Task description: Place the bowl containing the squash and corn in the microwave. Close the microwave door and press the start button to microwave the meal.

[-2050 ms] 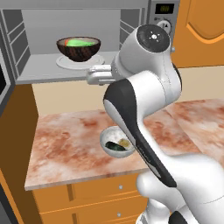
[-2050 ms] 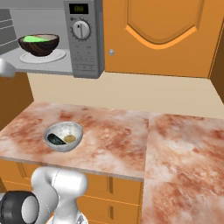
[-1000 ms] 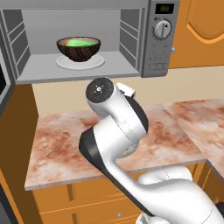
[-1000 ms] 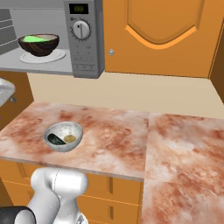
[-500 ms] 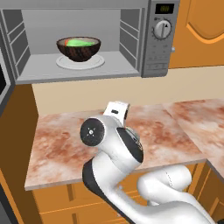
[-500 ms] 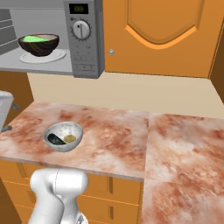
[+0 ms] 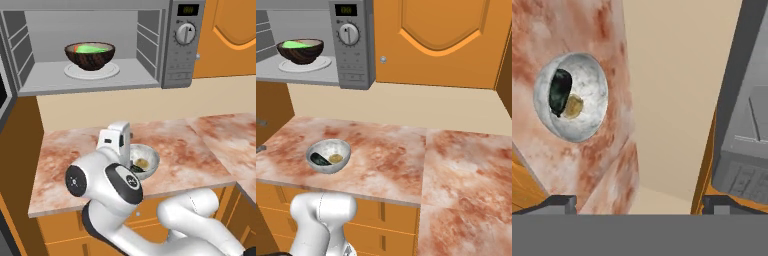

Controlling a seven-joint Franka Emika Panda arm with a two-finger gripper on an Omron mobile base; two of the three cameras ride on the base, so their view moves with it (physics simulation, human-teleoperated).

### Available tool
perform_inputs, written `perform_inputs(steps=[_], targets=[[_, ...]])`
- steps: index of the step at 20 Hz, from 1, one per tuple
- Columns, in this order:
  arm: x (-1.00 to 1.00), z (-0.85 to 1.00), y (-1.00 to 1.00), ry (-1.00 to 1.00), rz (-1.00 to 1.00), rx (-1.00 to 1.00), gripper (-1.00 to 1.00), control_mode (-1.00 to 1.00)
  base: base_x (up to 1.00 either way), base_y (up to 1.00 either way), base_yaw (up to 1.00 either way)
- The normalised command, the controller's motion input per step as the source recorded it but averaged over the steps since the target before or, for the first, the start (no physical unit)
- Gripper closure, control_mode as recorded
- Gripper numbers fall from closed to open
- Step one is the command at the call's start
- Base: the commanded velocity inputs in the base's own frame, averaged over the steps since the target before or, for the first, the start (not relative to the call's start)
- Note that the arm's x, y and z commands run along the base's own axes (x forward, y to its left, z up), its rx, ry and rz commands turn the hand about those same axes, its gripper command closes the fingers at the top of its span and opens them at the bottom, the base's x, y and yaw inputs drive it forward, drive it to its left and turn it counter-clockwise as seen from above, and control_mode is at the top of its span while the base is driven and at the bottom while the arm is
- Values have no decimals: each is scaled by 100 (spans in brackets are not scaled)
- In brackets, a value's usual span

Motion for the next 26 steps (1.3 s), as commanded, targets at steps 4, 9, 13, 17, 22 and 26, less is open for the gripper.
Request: perform_inputs(steps=[4,9,13,17,22,26], targets=[[-21,12,31,-11,0,-16,-100,-100,0,0,0],[-45,19,34,-10,3,-13,-100,-100,0,0,0],[-40,6,47,-6,3,-15,-100,-100,0,0,0],[-23,0,50,-11,0,-14,-100,-100,0,0,0],[-16,2,48,-15,0,-8,-100,-100,0,0,0],[-8,1,52,-8,0,-5,-100,-100,0,0,0]])
